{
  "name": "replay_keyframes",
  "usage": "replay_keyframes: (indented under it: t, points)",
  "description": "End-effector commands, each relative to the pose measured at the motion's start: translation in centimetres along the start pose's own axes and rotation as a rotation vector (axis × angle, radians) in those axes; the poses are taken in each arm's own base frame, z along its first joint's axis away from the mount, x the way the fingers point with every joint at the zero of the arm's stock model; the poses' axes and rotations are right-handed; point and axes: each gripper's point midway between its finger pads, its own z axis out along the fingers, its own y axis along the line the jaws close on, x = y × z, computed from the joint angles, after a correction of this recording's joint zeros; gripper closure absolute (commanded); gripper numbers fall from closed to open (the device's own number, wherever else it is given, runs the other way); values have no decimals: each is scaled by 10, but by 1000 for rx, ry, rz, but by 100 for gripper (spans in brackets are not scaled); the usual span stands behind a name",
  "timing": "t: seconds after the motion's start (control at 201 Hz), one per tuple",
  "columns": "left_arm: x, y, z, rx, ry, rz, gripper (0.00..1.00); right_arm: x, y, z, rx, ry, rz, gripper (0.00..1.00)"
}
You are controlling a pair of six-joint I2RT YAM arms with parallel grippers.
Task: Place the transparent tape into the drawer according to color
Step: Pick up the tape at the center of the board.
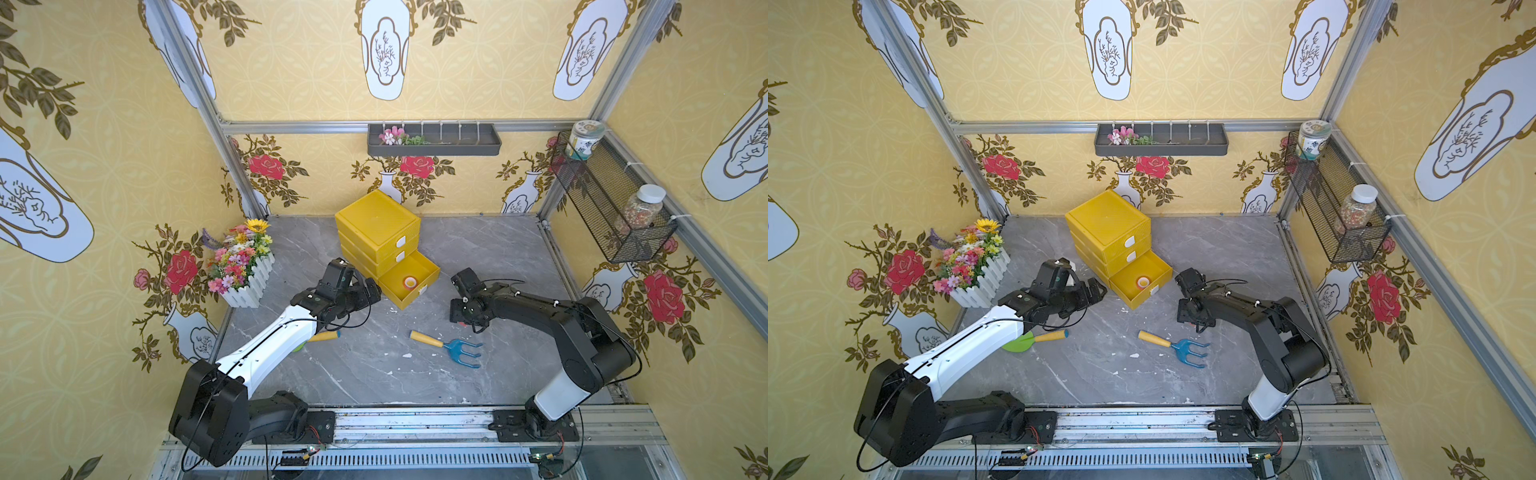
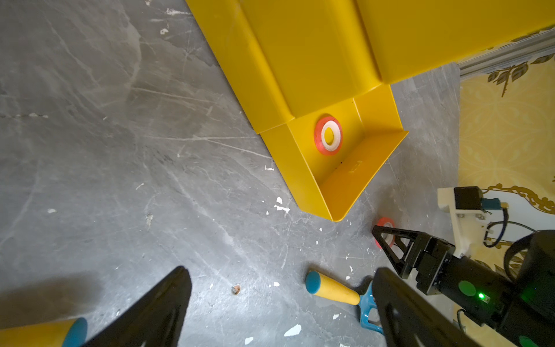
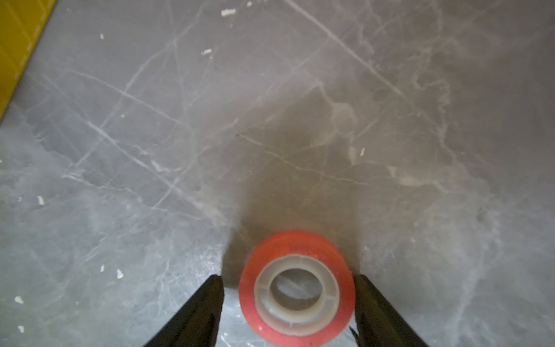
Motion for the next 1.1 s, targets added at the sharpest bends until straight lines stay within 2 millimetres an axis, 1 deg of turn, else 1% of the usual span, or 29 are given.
replay_keyframes:
  t: [0.0,0.159,0.339,0.493,0.607,0.747,1.09]
  points:
    - [-1,-3,0,13,-4,11,0,38,-5,2,0,165,-21,31]
    - [-1,-2,2,11,-2,11,0,41,-6,6,2,177,-33,36]
    - [-1,-2,1,12,-4,11,0,38,6,8,-5,167,-67,43]
    - [-1,-1,0,5,-6,10,0,34,13,6,-22,154,-79,44]
    - [-2,-1,-1,6,-9,11,0,29,18,0,-50,130,-81,44]
    - [-2,-1,-1,3,-9,11,0,21,25,-13,-81,101,-86,44]
    - [-1,0,1,0,-8,7,0,9,35,-36,-126,49,-104,45]
